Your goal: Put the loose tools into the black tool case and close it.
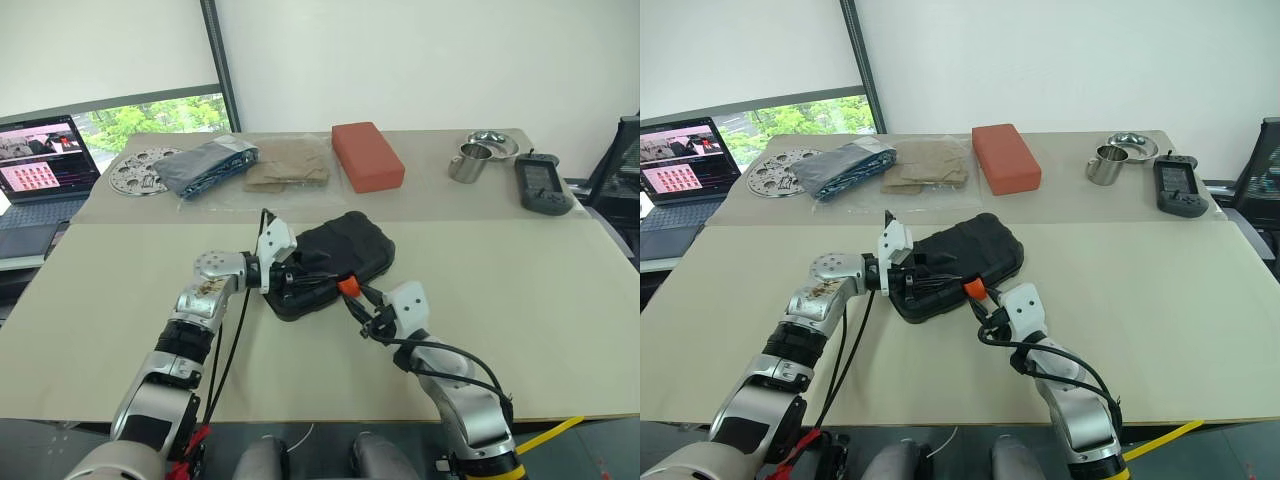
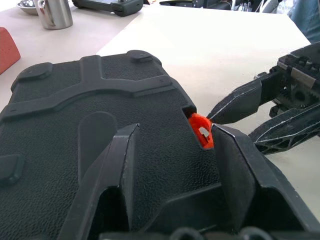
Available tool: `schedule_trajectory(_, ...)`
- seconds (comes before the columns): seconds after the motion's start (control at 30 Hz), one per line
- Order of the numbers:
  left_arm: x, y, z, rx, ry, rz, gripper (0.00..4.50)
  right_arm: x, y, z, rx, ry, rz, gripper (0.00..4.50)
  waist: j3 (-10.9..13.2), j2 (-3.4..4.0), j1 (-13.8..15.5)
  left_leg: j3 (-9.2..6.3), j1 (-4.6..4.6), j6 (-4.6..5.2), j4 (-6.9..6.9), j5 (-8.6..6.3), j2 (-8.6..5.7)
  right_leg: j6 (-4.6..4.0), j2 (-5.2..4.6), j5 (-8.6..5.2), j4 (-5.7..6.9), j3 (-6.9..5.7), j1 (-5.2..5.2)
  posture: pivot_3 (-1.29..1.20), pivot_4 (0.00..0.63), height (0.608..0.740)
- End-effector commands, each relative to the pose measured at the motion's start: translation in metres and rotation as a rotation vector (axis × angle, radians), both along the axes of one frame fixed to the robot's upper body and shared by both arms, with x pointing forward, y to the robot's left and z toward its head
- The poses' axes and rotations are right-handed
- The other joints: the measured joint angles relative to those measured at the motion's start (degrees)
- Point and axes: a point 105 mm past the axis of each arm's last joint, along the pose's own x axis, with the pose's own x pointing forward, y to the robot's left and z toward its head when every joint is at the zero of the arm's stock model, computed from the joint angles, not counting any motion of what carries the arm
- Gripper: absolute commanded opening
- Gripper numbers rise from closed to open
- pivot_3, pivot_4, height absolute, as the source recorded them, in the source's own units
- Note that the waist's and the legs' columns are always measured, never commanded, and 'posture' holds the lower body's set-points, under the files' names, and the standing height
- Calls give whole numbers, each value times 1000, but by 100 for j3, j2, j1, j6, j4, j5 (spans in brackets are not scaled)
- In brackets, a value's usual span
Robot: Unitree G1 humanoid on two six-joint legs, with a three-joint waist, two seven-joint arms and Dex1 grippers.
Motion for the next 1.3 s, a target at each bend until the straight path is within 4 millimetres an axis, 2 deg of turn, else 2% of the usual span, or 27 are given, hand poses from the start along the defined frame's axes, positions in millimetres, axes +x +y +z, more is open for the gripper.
schedule_trajectory(0.03, -6, 6, -36, 68, 118, 19, 2437, 0, 0, 30, 41, -125, -1, 1266, 0, 0, 0, 0, 0, 0, 0, 0, 0, 0, 0, 0, 0, 0, 0, 0, 150, 740)
schedule_trajectory(0.27, -5, 7, -35, 69, 116, 23, 2437, 3, 7, 26, 18, -104, 17, 1266, 0, 0, -2, 0, 0, 0, 0, 0, 0, 0, 0, 0, 0, 1, 0, 0, 150, 740)
schedule_trajectory(0.4, -5, 7, -35, 68, 116, 26, 2437, 5, 8, 14, -24, -61, 26, 1266, 0, 0, -14, 0, 2, 0, -1, 0, 1, 0, 0, 0, 0, 1, 0, 0, 150, 740)
schedule_trajectory(0.6, -5, 7, -35, 66, 116, 30, 2437, 12, 11, 7, -46, -24, 24, 1266, 0, -1, -44, -2, 6, 0, 0, 0, 0, 0, 0, 0, 2, 3, 3, 0, 150, 740)
schedule_trajectory(0.83, -5, 9, -35, 64, 116, 38, 2437, 21, 18, 12, -30, -25, 41, 1266, 0, -3, -128, -5, 11, 0, 0, 0, -1, 0, 2, 0, 4, 7, 5, 0, 150, 740)
schedule_trajectory(1.3, -5, 6, -36, 55, 119, 42, 2437, 25, 18, 10, -4, 20, 45, 1266, -2, -4, -139, -14, 14, 0, -1, 0, 1, 0, 10, 0, 5, 11, 5, 0, 150, 740)
